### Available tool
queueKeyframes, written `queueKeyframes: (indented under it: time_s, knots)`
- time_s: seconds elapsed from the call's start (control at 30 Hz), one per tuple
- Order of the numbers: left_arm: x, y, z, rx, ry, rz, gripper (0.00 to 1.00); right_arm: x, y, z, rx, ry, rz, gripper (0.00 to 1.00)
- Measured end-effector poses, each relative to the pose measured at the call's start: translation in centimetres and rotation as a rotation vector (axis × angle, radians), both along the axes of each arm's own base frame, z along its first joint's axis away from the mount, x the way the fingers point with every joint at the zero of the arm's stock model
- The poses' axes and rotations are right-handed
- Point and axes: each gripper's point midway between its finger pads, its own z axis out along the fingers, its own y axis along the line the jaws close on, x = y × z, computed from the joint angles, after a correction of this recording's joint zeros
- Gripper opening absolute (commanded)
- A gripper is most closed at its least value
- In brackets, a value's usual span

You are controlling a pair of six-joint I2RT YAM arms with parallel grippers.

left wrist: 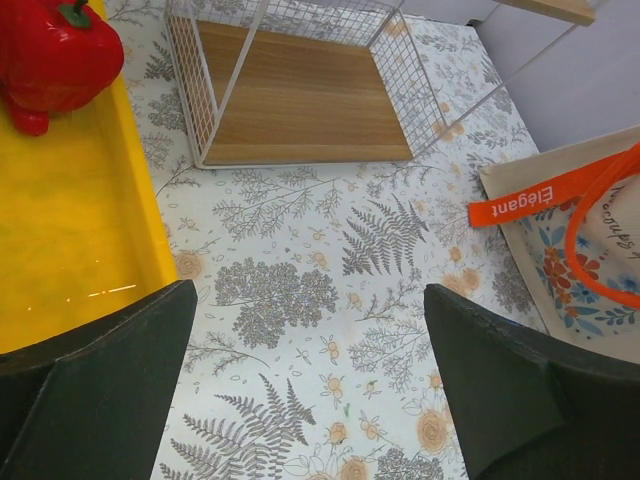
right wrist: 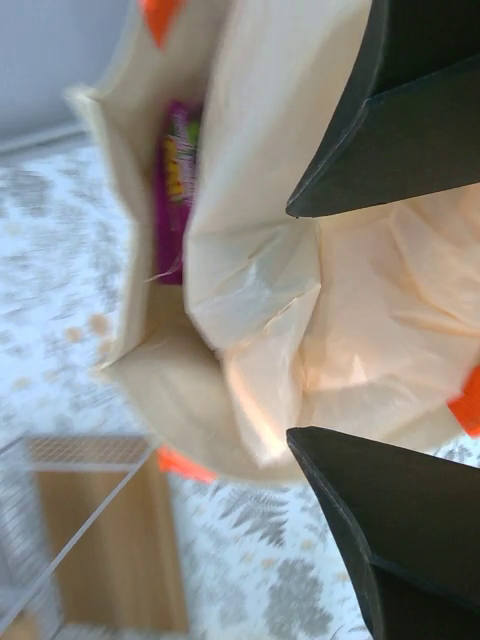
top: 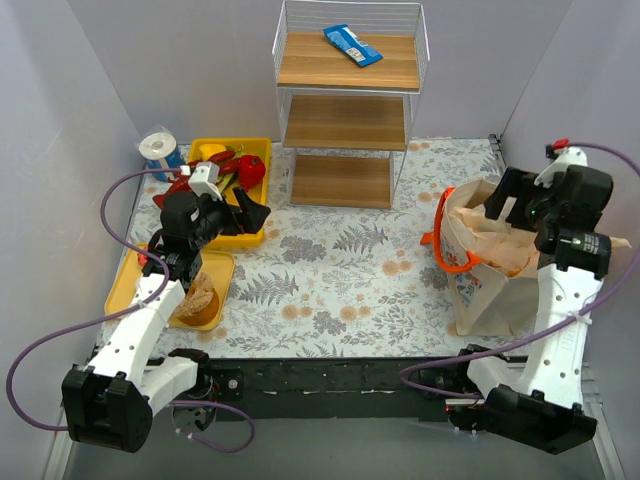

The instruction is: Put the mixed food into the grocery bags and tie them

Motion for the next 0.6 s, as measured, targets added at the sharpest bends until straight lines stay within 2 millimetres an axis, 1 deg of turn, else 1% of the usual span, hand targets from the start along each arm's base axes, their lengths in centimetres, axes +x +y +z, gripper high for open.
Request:
queueKeyframes:
  time_s: [0.07,0.13,0.17,0.2,0.23,0.3,0.37,0.43,0.5,0.53,0.6]
  knots:
    - [-0.3,0.0,0.4,-0.009,0.005,0.002,0.98,0.2,0.5,4.9,-0.02,-0.114,0.027,0.93]
    - [-0.7,0.1,1.4,-0.016,0.016,0.013,0.98,-0.1,1.2,9.2,-0.036,-0.221,0.061,0.94]
    - [-0.6,0.2,2.5,-0.021,0.014,0.023,0.98,-0.3,1.6,10.9,-0.041,-0.266,0.08,0.94]
    - [-0.6,0.4,4.0,-0.028,0.004,0.035,0.98,-0.6,2.1,12.4,-0.045,-0.309,0.102,0.95]
    - [-0.6,0.5,5.9,-0.036,-0.013,0.047,0.98,-0.9,2.6,13.5,-0.043,-0.343,0.124,0.95]
    - [-0.9,0.9,10.5,-0.061,-0.074,0.076,0.98,-1.6,3.6,14.4,-0.033,-0.382,0.167,0.96]
    - [-1.7,1.5,14.4,-0.089,-0.134,0.102,0.98,-2.2,4.6,14.6,-0.021,-0.41,0.207,0.98]
    - [-2.7,2.2,16.7,-0.107,-0.162,0.137,0.98,-2.8,5.3,14.1,-0.001,-0.424,0.237,0.98]
    - [-3.4,3.0,17.8,-0.112,-0.163,0.18,0.98,-3.2,5.9,13.2,0.016,-0.419,0.258,0.98]
    - [-3.7,3.4,18.0,-0.111,-0.156,0.202,0.98,-3.2,6.0,12.8,0.022,-0.417,0.265,0.98]
    - [-3.8,4.1,17.7,-0.102,-0.137,0.242,0.98,-3.2,6.2,12.3,0.031,-0.411,0.275,0.98]
